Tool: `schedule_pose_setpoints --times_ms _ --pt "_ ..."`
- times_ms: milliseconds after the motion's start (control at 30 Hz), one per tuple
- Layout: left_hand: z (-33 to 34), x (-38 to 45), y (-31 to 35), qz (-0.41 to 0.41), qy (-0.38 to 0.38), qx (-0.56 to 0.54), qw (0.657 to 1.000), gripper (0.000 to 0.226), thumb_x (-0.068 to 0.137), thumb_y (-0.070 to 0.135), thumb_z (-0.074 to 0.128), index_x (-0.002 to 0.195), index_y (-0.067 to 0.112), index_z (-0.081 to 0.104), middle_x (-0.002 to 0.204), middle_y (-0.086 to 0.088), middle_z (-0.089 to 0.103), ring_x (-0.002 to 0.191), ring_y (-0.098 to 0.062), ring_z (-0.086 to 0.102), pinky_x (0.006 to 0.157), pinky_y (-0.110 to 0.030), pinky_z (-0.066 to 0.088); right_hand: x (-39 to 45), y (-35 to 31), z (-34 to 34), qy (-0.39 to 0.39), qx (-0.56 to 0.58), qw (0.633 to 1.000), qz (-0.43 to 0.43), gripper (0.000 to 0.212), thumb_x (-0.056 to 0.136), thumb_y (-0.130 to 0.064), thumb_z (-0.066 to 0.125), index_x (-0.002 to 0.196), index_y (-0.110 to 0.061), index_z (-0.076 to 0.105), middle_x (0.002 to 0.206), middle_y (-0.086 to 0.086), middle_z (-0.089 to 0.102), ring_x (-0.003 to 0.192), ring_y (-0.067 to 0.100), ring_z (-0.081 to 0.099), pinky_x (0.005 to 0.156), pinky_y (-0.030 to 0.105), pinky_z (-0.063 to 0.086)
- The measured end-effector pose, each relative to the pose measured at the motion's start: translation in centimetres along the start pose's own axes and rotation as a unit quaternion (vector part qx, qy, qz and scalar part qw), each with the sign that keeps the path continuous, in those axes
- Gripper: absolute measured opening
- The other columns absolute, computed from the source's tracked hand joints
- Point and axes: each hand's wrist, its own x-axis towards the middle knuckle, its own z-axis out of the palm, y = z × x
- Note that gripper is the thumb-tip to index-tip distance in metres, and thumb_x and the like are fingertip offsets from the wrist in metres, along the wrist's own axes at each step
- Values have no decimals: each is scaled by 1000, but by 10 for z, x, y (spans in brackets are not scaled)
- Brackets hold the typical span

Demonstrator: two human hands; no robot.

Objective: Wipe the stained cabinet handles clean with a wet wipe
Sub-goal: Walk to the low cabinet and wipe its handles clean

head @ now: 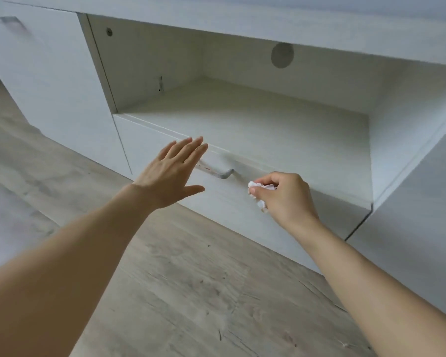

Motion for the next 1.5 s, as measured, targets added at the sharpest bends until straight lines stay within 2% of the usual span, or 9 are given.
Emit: schedule_pose_setpoints --times_ms 200,300,467,633,800,900,1133,1367,1500 --pt "37 27 -67 54 3 -13 998 101 86 56 59 154 15 -3 161 -4 -5 148 -23 -4 119 -37 -4 27 -17 76 103 35 993 34 7 81 -16 68 75 -19 70 66 -4 66 56 8 55 52 15 41" --pt "56 42 -75 86 13 -34 996 102 85 60 57 154 15 -3 161 -4 -4 148 -23 -5 119 -39 -8 37 -20 88 177 17 984 33 5 82 -16 68 86 -16 71 80 -4 66 63 -2 56 51 1 36" --pt "89 53 -76 117 134 -81 981 102 69 56 76 147 7 33 151 -14 34 141 -33 26 117 -47 7 39 -19 104 251 14 968 20 8 82 -11 68 87 -16 71 90 -2 64 69 -16 56 62 -3 37" --pt "112 58 -71 102 232 -103 962 104 63 64 73 142 6 37 142 -16 44 135 -32 30 117 -44 4 33 -8 125 289 77 954 15 13 85 -10 67 98 -13 71 94 -5 68 79 6 65 78 16 51" --pt "126 62 -63 77 287 -118 947 93 70 62 72 138 8 38 138 -15 48 133 -32 34 116 -48 9 30 2 139 360 125 924 -23 12 84 -8 68 93 -13 73 88 -8 67 80 2 67 77 22 55" --pt "128 65 -67 82 305 -103 943 87 73 61 68 137 9 39 138 -14 49 132 -31 36 114 -49 15 34 3 142 374 177 910 15 11 85 -17 68 93 -12 73 88 5 72 77 8 66 76 23 54" --pt "118 58 -75 97 281 -72 952 84 72 50 79 135 5 45 138 -15 50 130 -32 40 113 -46 22 32 -5 145 372 209 902 59 14 86 -22 67 96 -14 70 93 -1 73 86 12 68 82 31 55" --pt "106 49 -96 143 245 -25 959 95 63 43 86 137 4 43 137 -19 50 126 -35 43 109 -47 27 28 -8 143 373 235 895 67 17 86 -20 67 98 -9 70 93 6 73 86 14 68 67 6 49" --pt "113 56 -97 146 272 -37 950 101 59 47 88 136 6 38 134 -20 51 126 -34 40 109 -48 25 25 -6 149 382 200 901 44 8 85 -17 67 89 -9 68 89 8 73 80 10 67 69 7 49"
